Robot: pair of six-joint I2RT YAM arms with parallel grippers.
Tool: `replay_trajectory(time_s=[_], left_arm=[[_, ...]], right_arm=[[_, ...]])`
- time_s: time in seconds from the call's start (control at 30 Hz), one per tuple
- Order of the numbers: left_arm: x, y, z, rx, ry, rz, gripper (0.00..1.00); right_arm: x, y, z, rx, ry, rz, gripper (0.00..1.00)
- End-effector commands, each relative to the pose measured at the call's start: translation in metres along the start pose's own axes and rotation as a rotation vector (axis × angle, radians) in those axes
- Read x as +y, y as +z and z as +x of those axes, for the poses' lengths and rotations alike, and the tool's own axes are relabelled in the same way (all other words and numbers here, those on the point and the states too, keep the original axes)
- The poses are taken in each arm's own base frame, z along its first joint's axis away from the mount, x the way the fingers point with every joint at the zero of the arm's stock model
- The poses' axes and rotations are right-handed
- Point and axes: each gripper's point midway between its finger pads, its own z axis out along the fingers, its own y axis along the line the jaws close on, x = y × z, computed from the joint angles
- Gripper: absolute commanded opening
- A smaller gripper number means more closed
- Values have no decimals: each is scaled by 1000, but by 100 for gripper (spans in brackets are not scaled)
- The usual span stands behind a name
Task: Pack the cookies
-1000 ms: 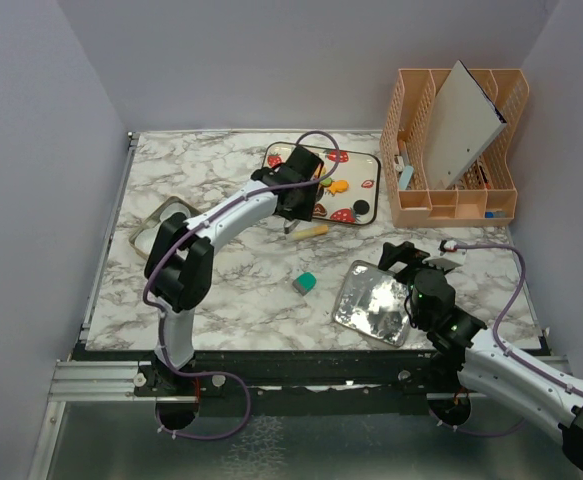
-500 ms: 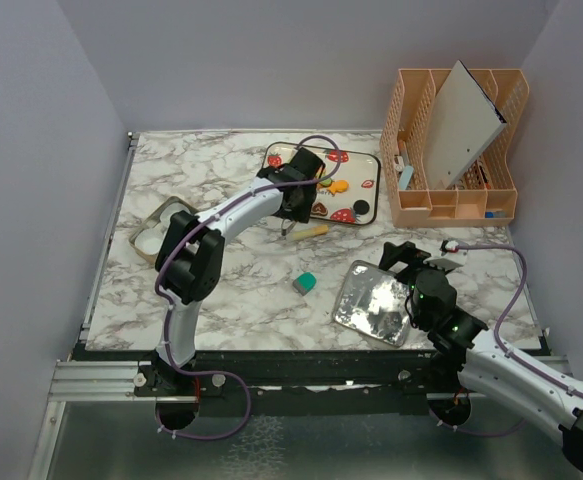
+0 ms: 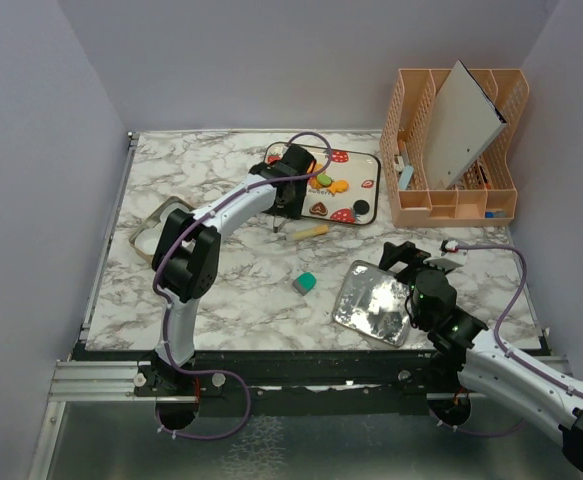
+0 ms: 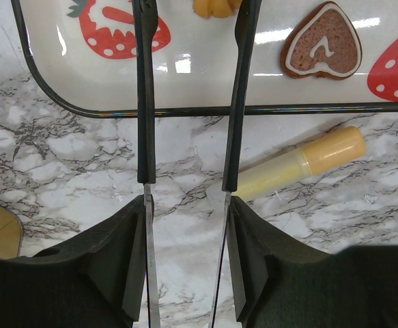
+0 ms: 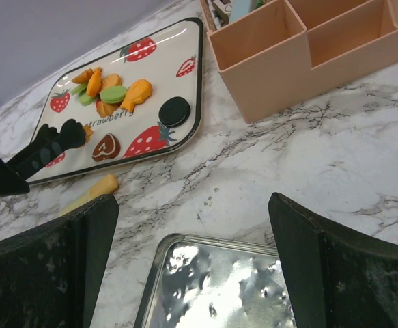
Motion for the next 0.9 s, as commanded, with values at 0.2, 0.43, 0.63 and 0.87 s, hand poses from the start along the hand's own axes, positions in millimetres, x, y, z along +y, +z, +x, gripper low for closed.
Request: replay_trajectory(time_s=[0.2, 0.43, 0.63, 0.87], left_arm=[[-12, -15, -19, -41, 14, 51, 52], [-15, -12, -22, -42, 18, 58, 51], [-14, -6, -19, -23, 23, 49, 51], [-14, 3, -12, 3, 31, 39, 51]], right_arm=[[-3, 0, -1, -4, -17, 18, 100], [-4, 0, -1, -2, -20, 20, 100], [-4, 0, -1, -5, -18, 19, 100], [-3, 0, -2, -5, -18, 17, 100]])
